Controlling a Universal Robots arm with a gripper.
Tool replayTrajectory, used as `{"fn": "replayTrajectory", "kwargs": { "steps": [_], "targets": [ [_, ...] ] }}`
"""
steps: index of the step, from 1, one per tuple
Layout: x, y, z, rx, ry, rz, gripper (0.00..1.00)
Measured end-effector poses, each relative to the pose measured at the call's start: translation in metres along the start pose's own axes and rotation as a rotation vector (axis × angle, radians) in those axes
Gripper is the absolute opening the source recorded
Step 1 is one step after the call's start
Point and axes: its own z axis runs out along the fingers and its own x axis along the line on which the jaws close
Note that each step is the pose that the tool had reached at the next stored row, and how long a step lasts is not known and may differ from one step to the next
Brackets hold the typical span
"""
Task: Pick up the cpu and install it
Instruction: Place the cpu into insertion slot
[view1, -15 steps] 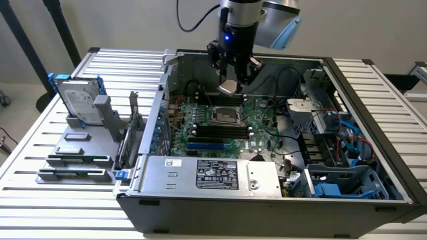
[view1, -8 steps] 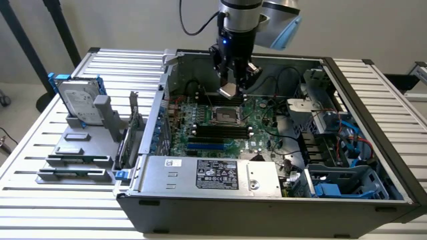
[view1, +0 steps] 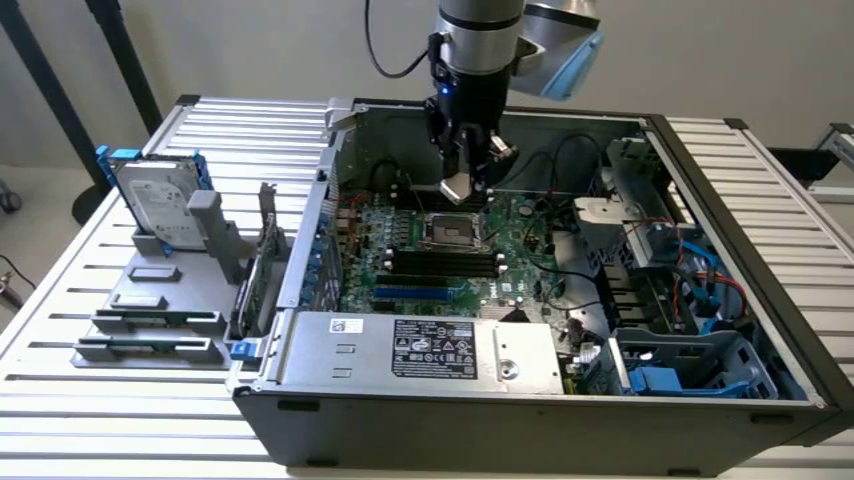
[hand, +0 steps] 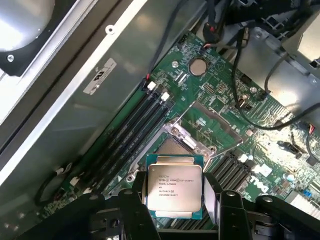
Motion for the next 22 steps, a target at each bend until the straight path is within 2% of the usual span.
{"fn": "replayTrajectory", "kwargs": {
  "steps": [22],
  "targets": [
    [-0.001, -0.0015, 0.0183, -0.0117, -0.0305, 0.395, 0.55]
  ]
}}
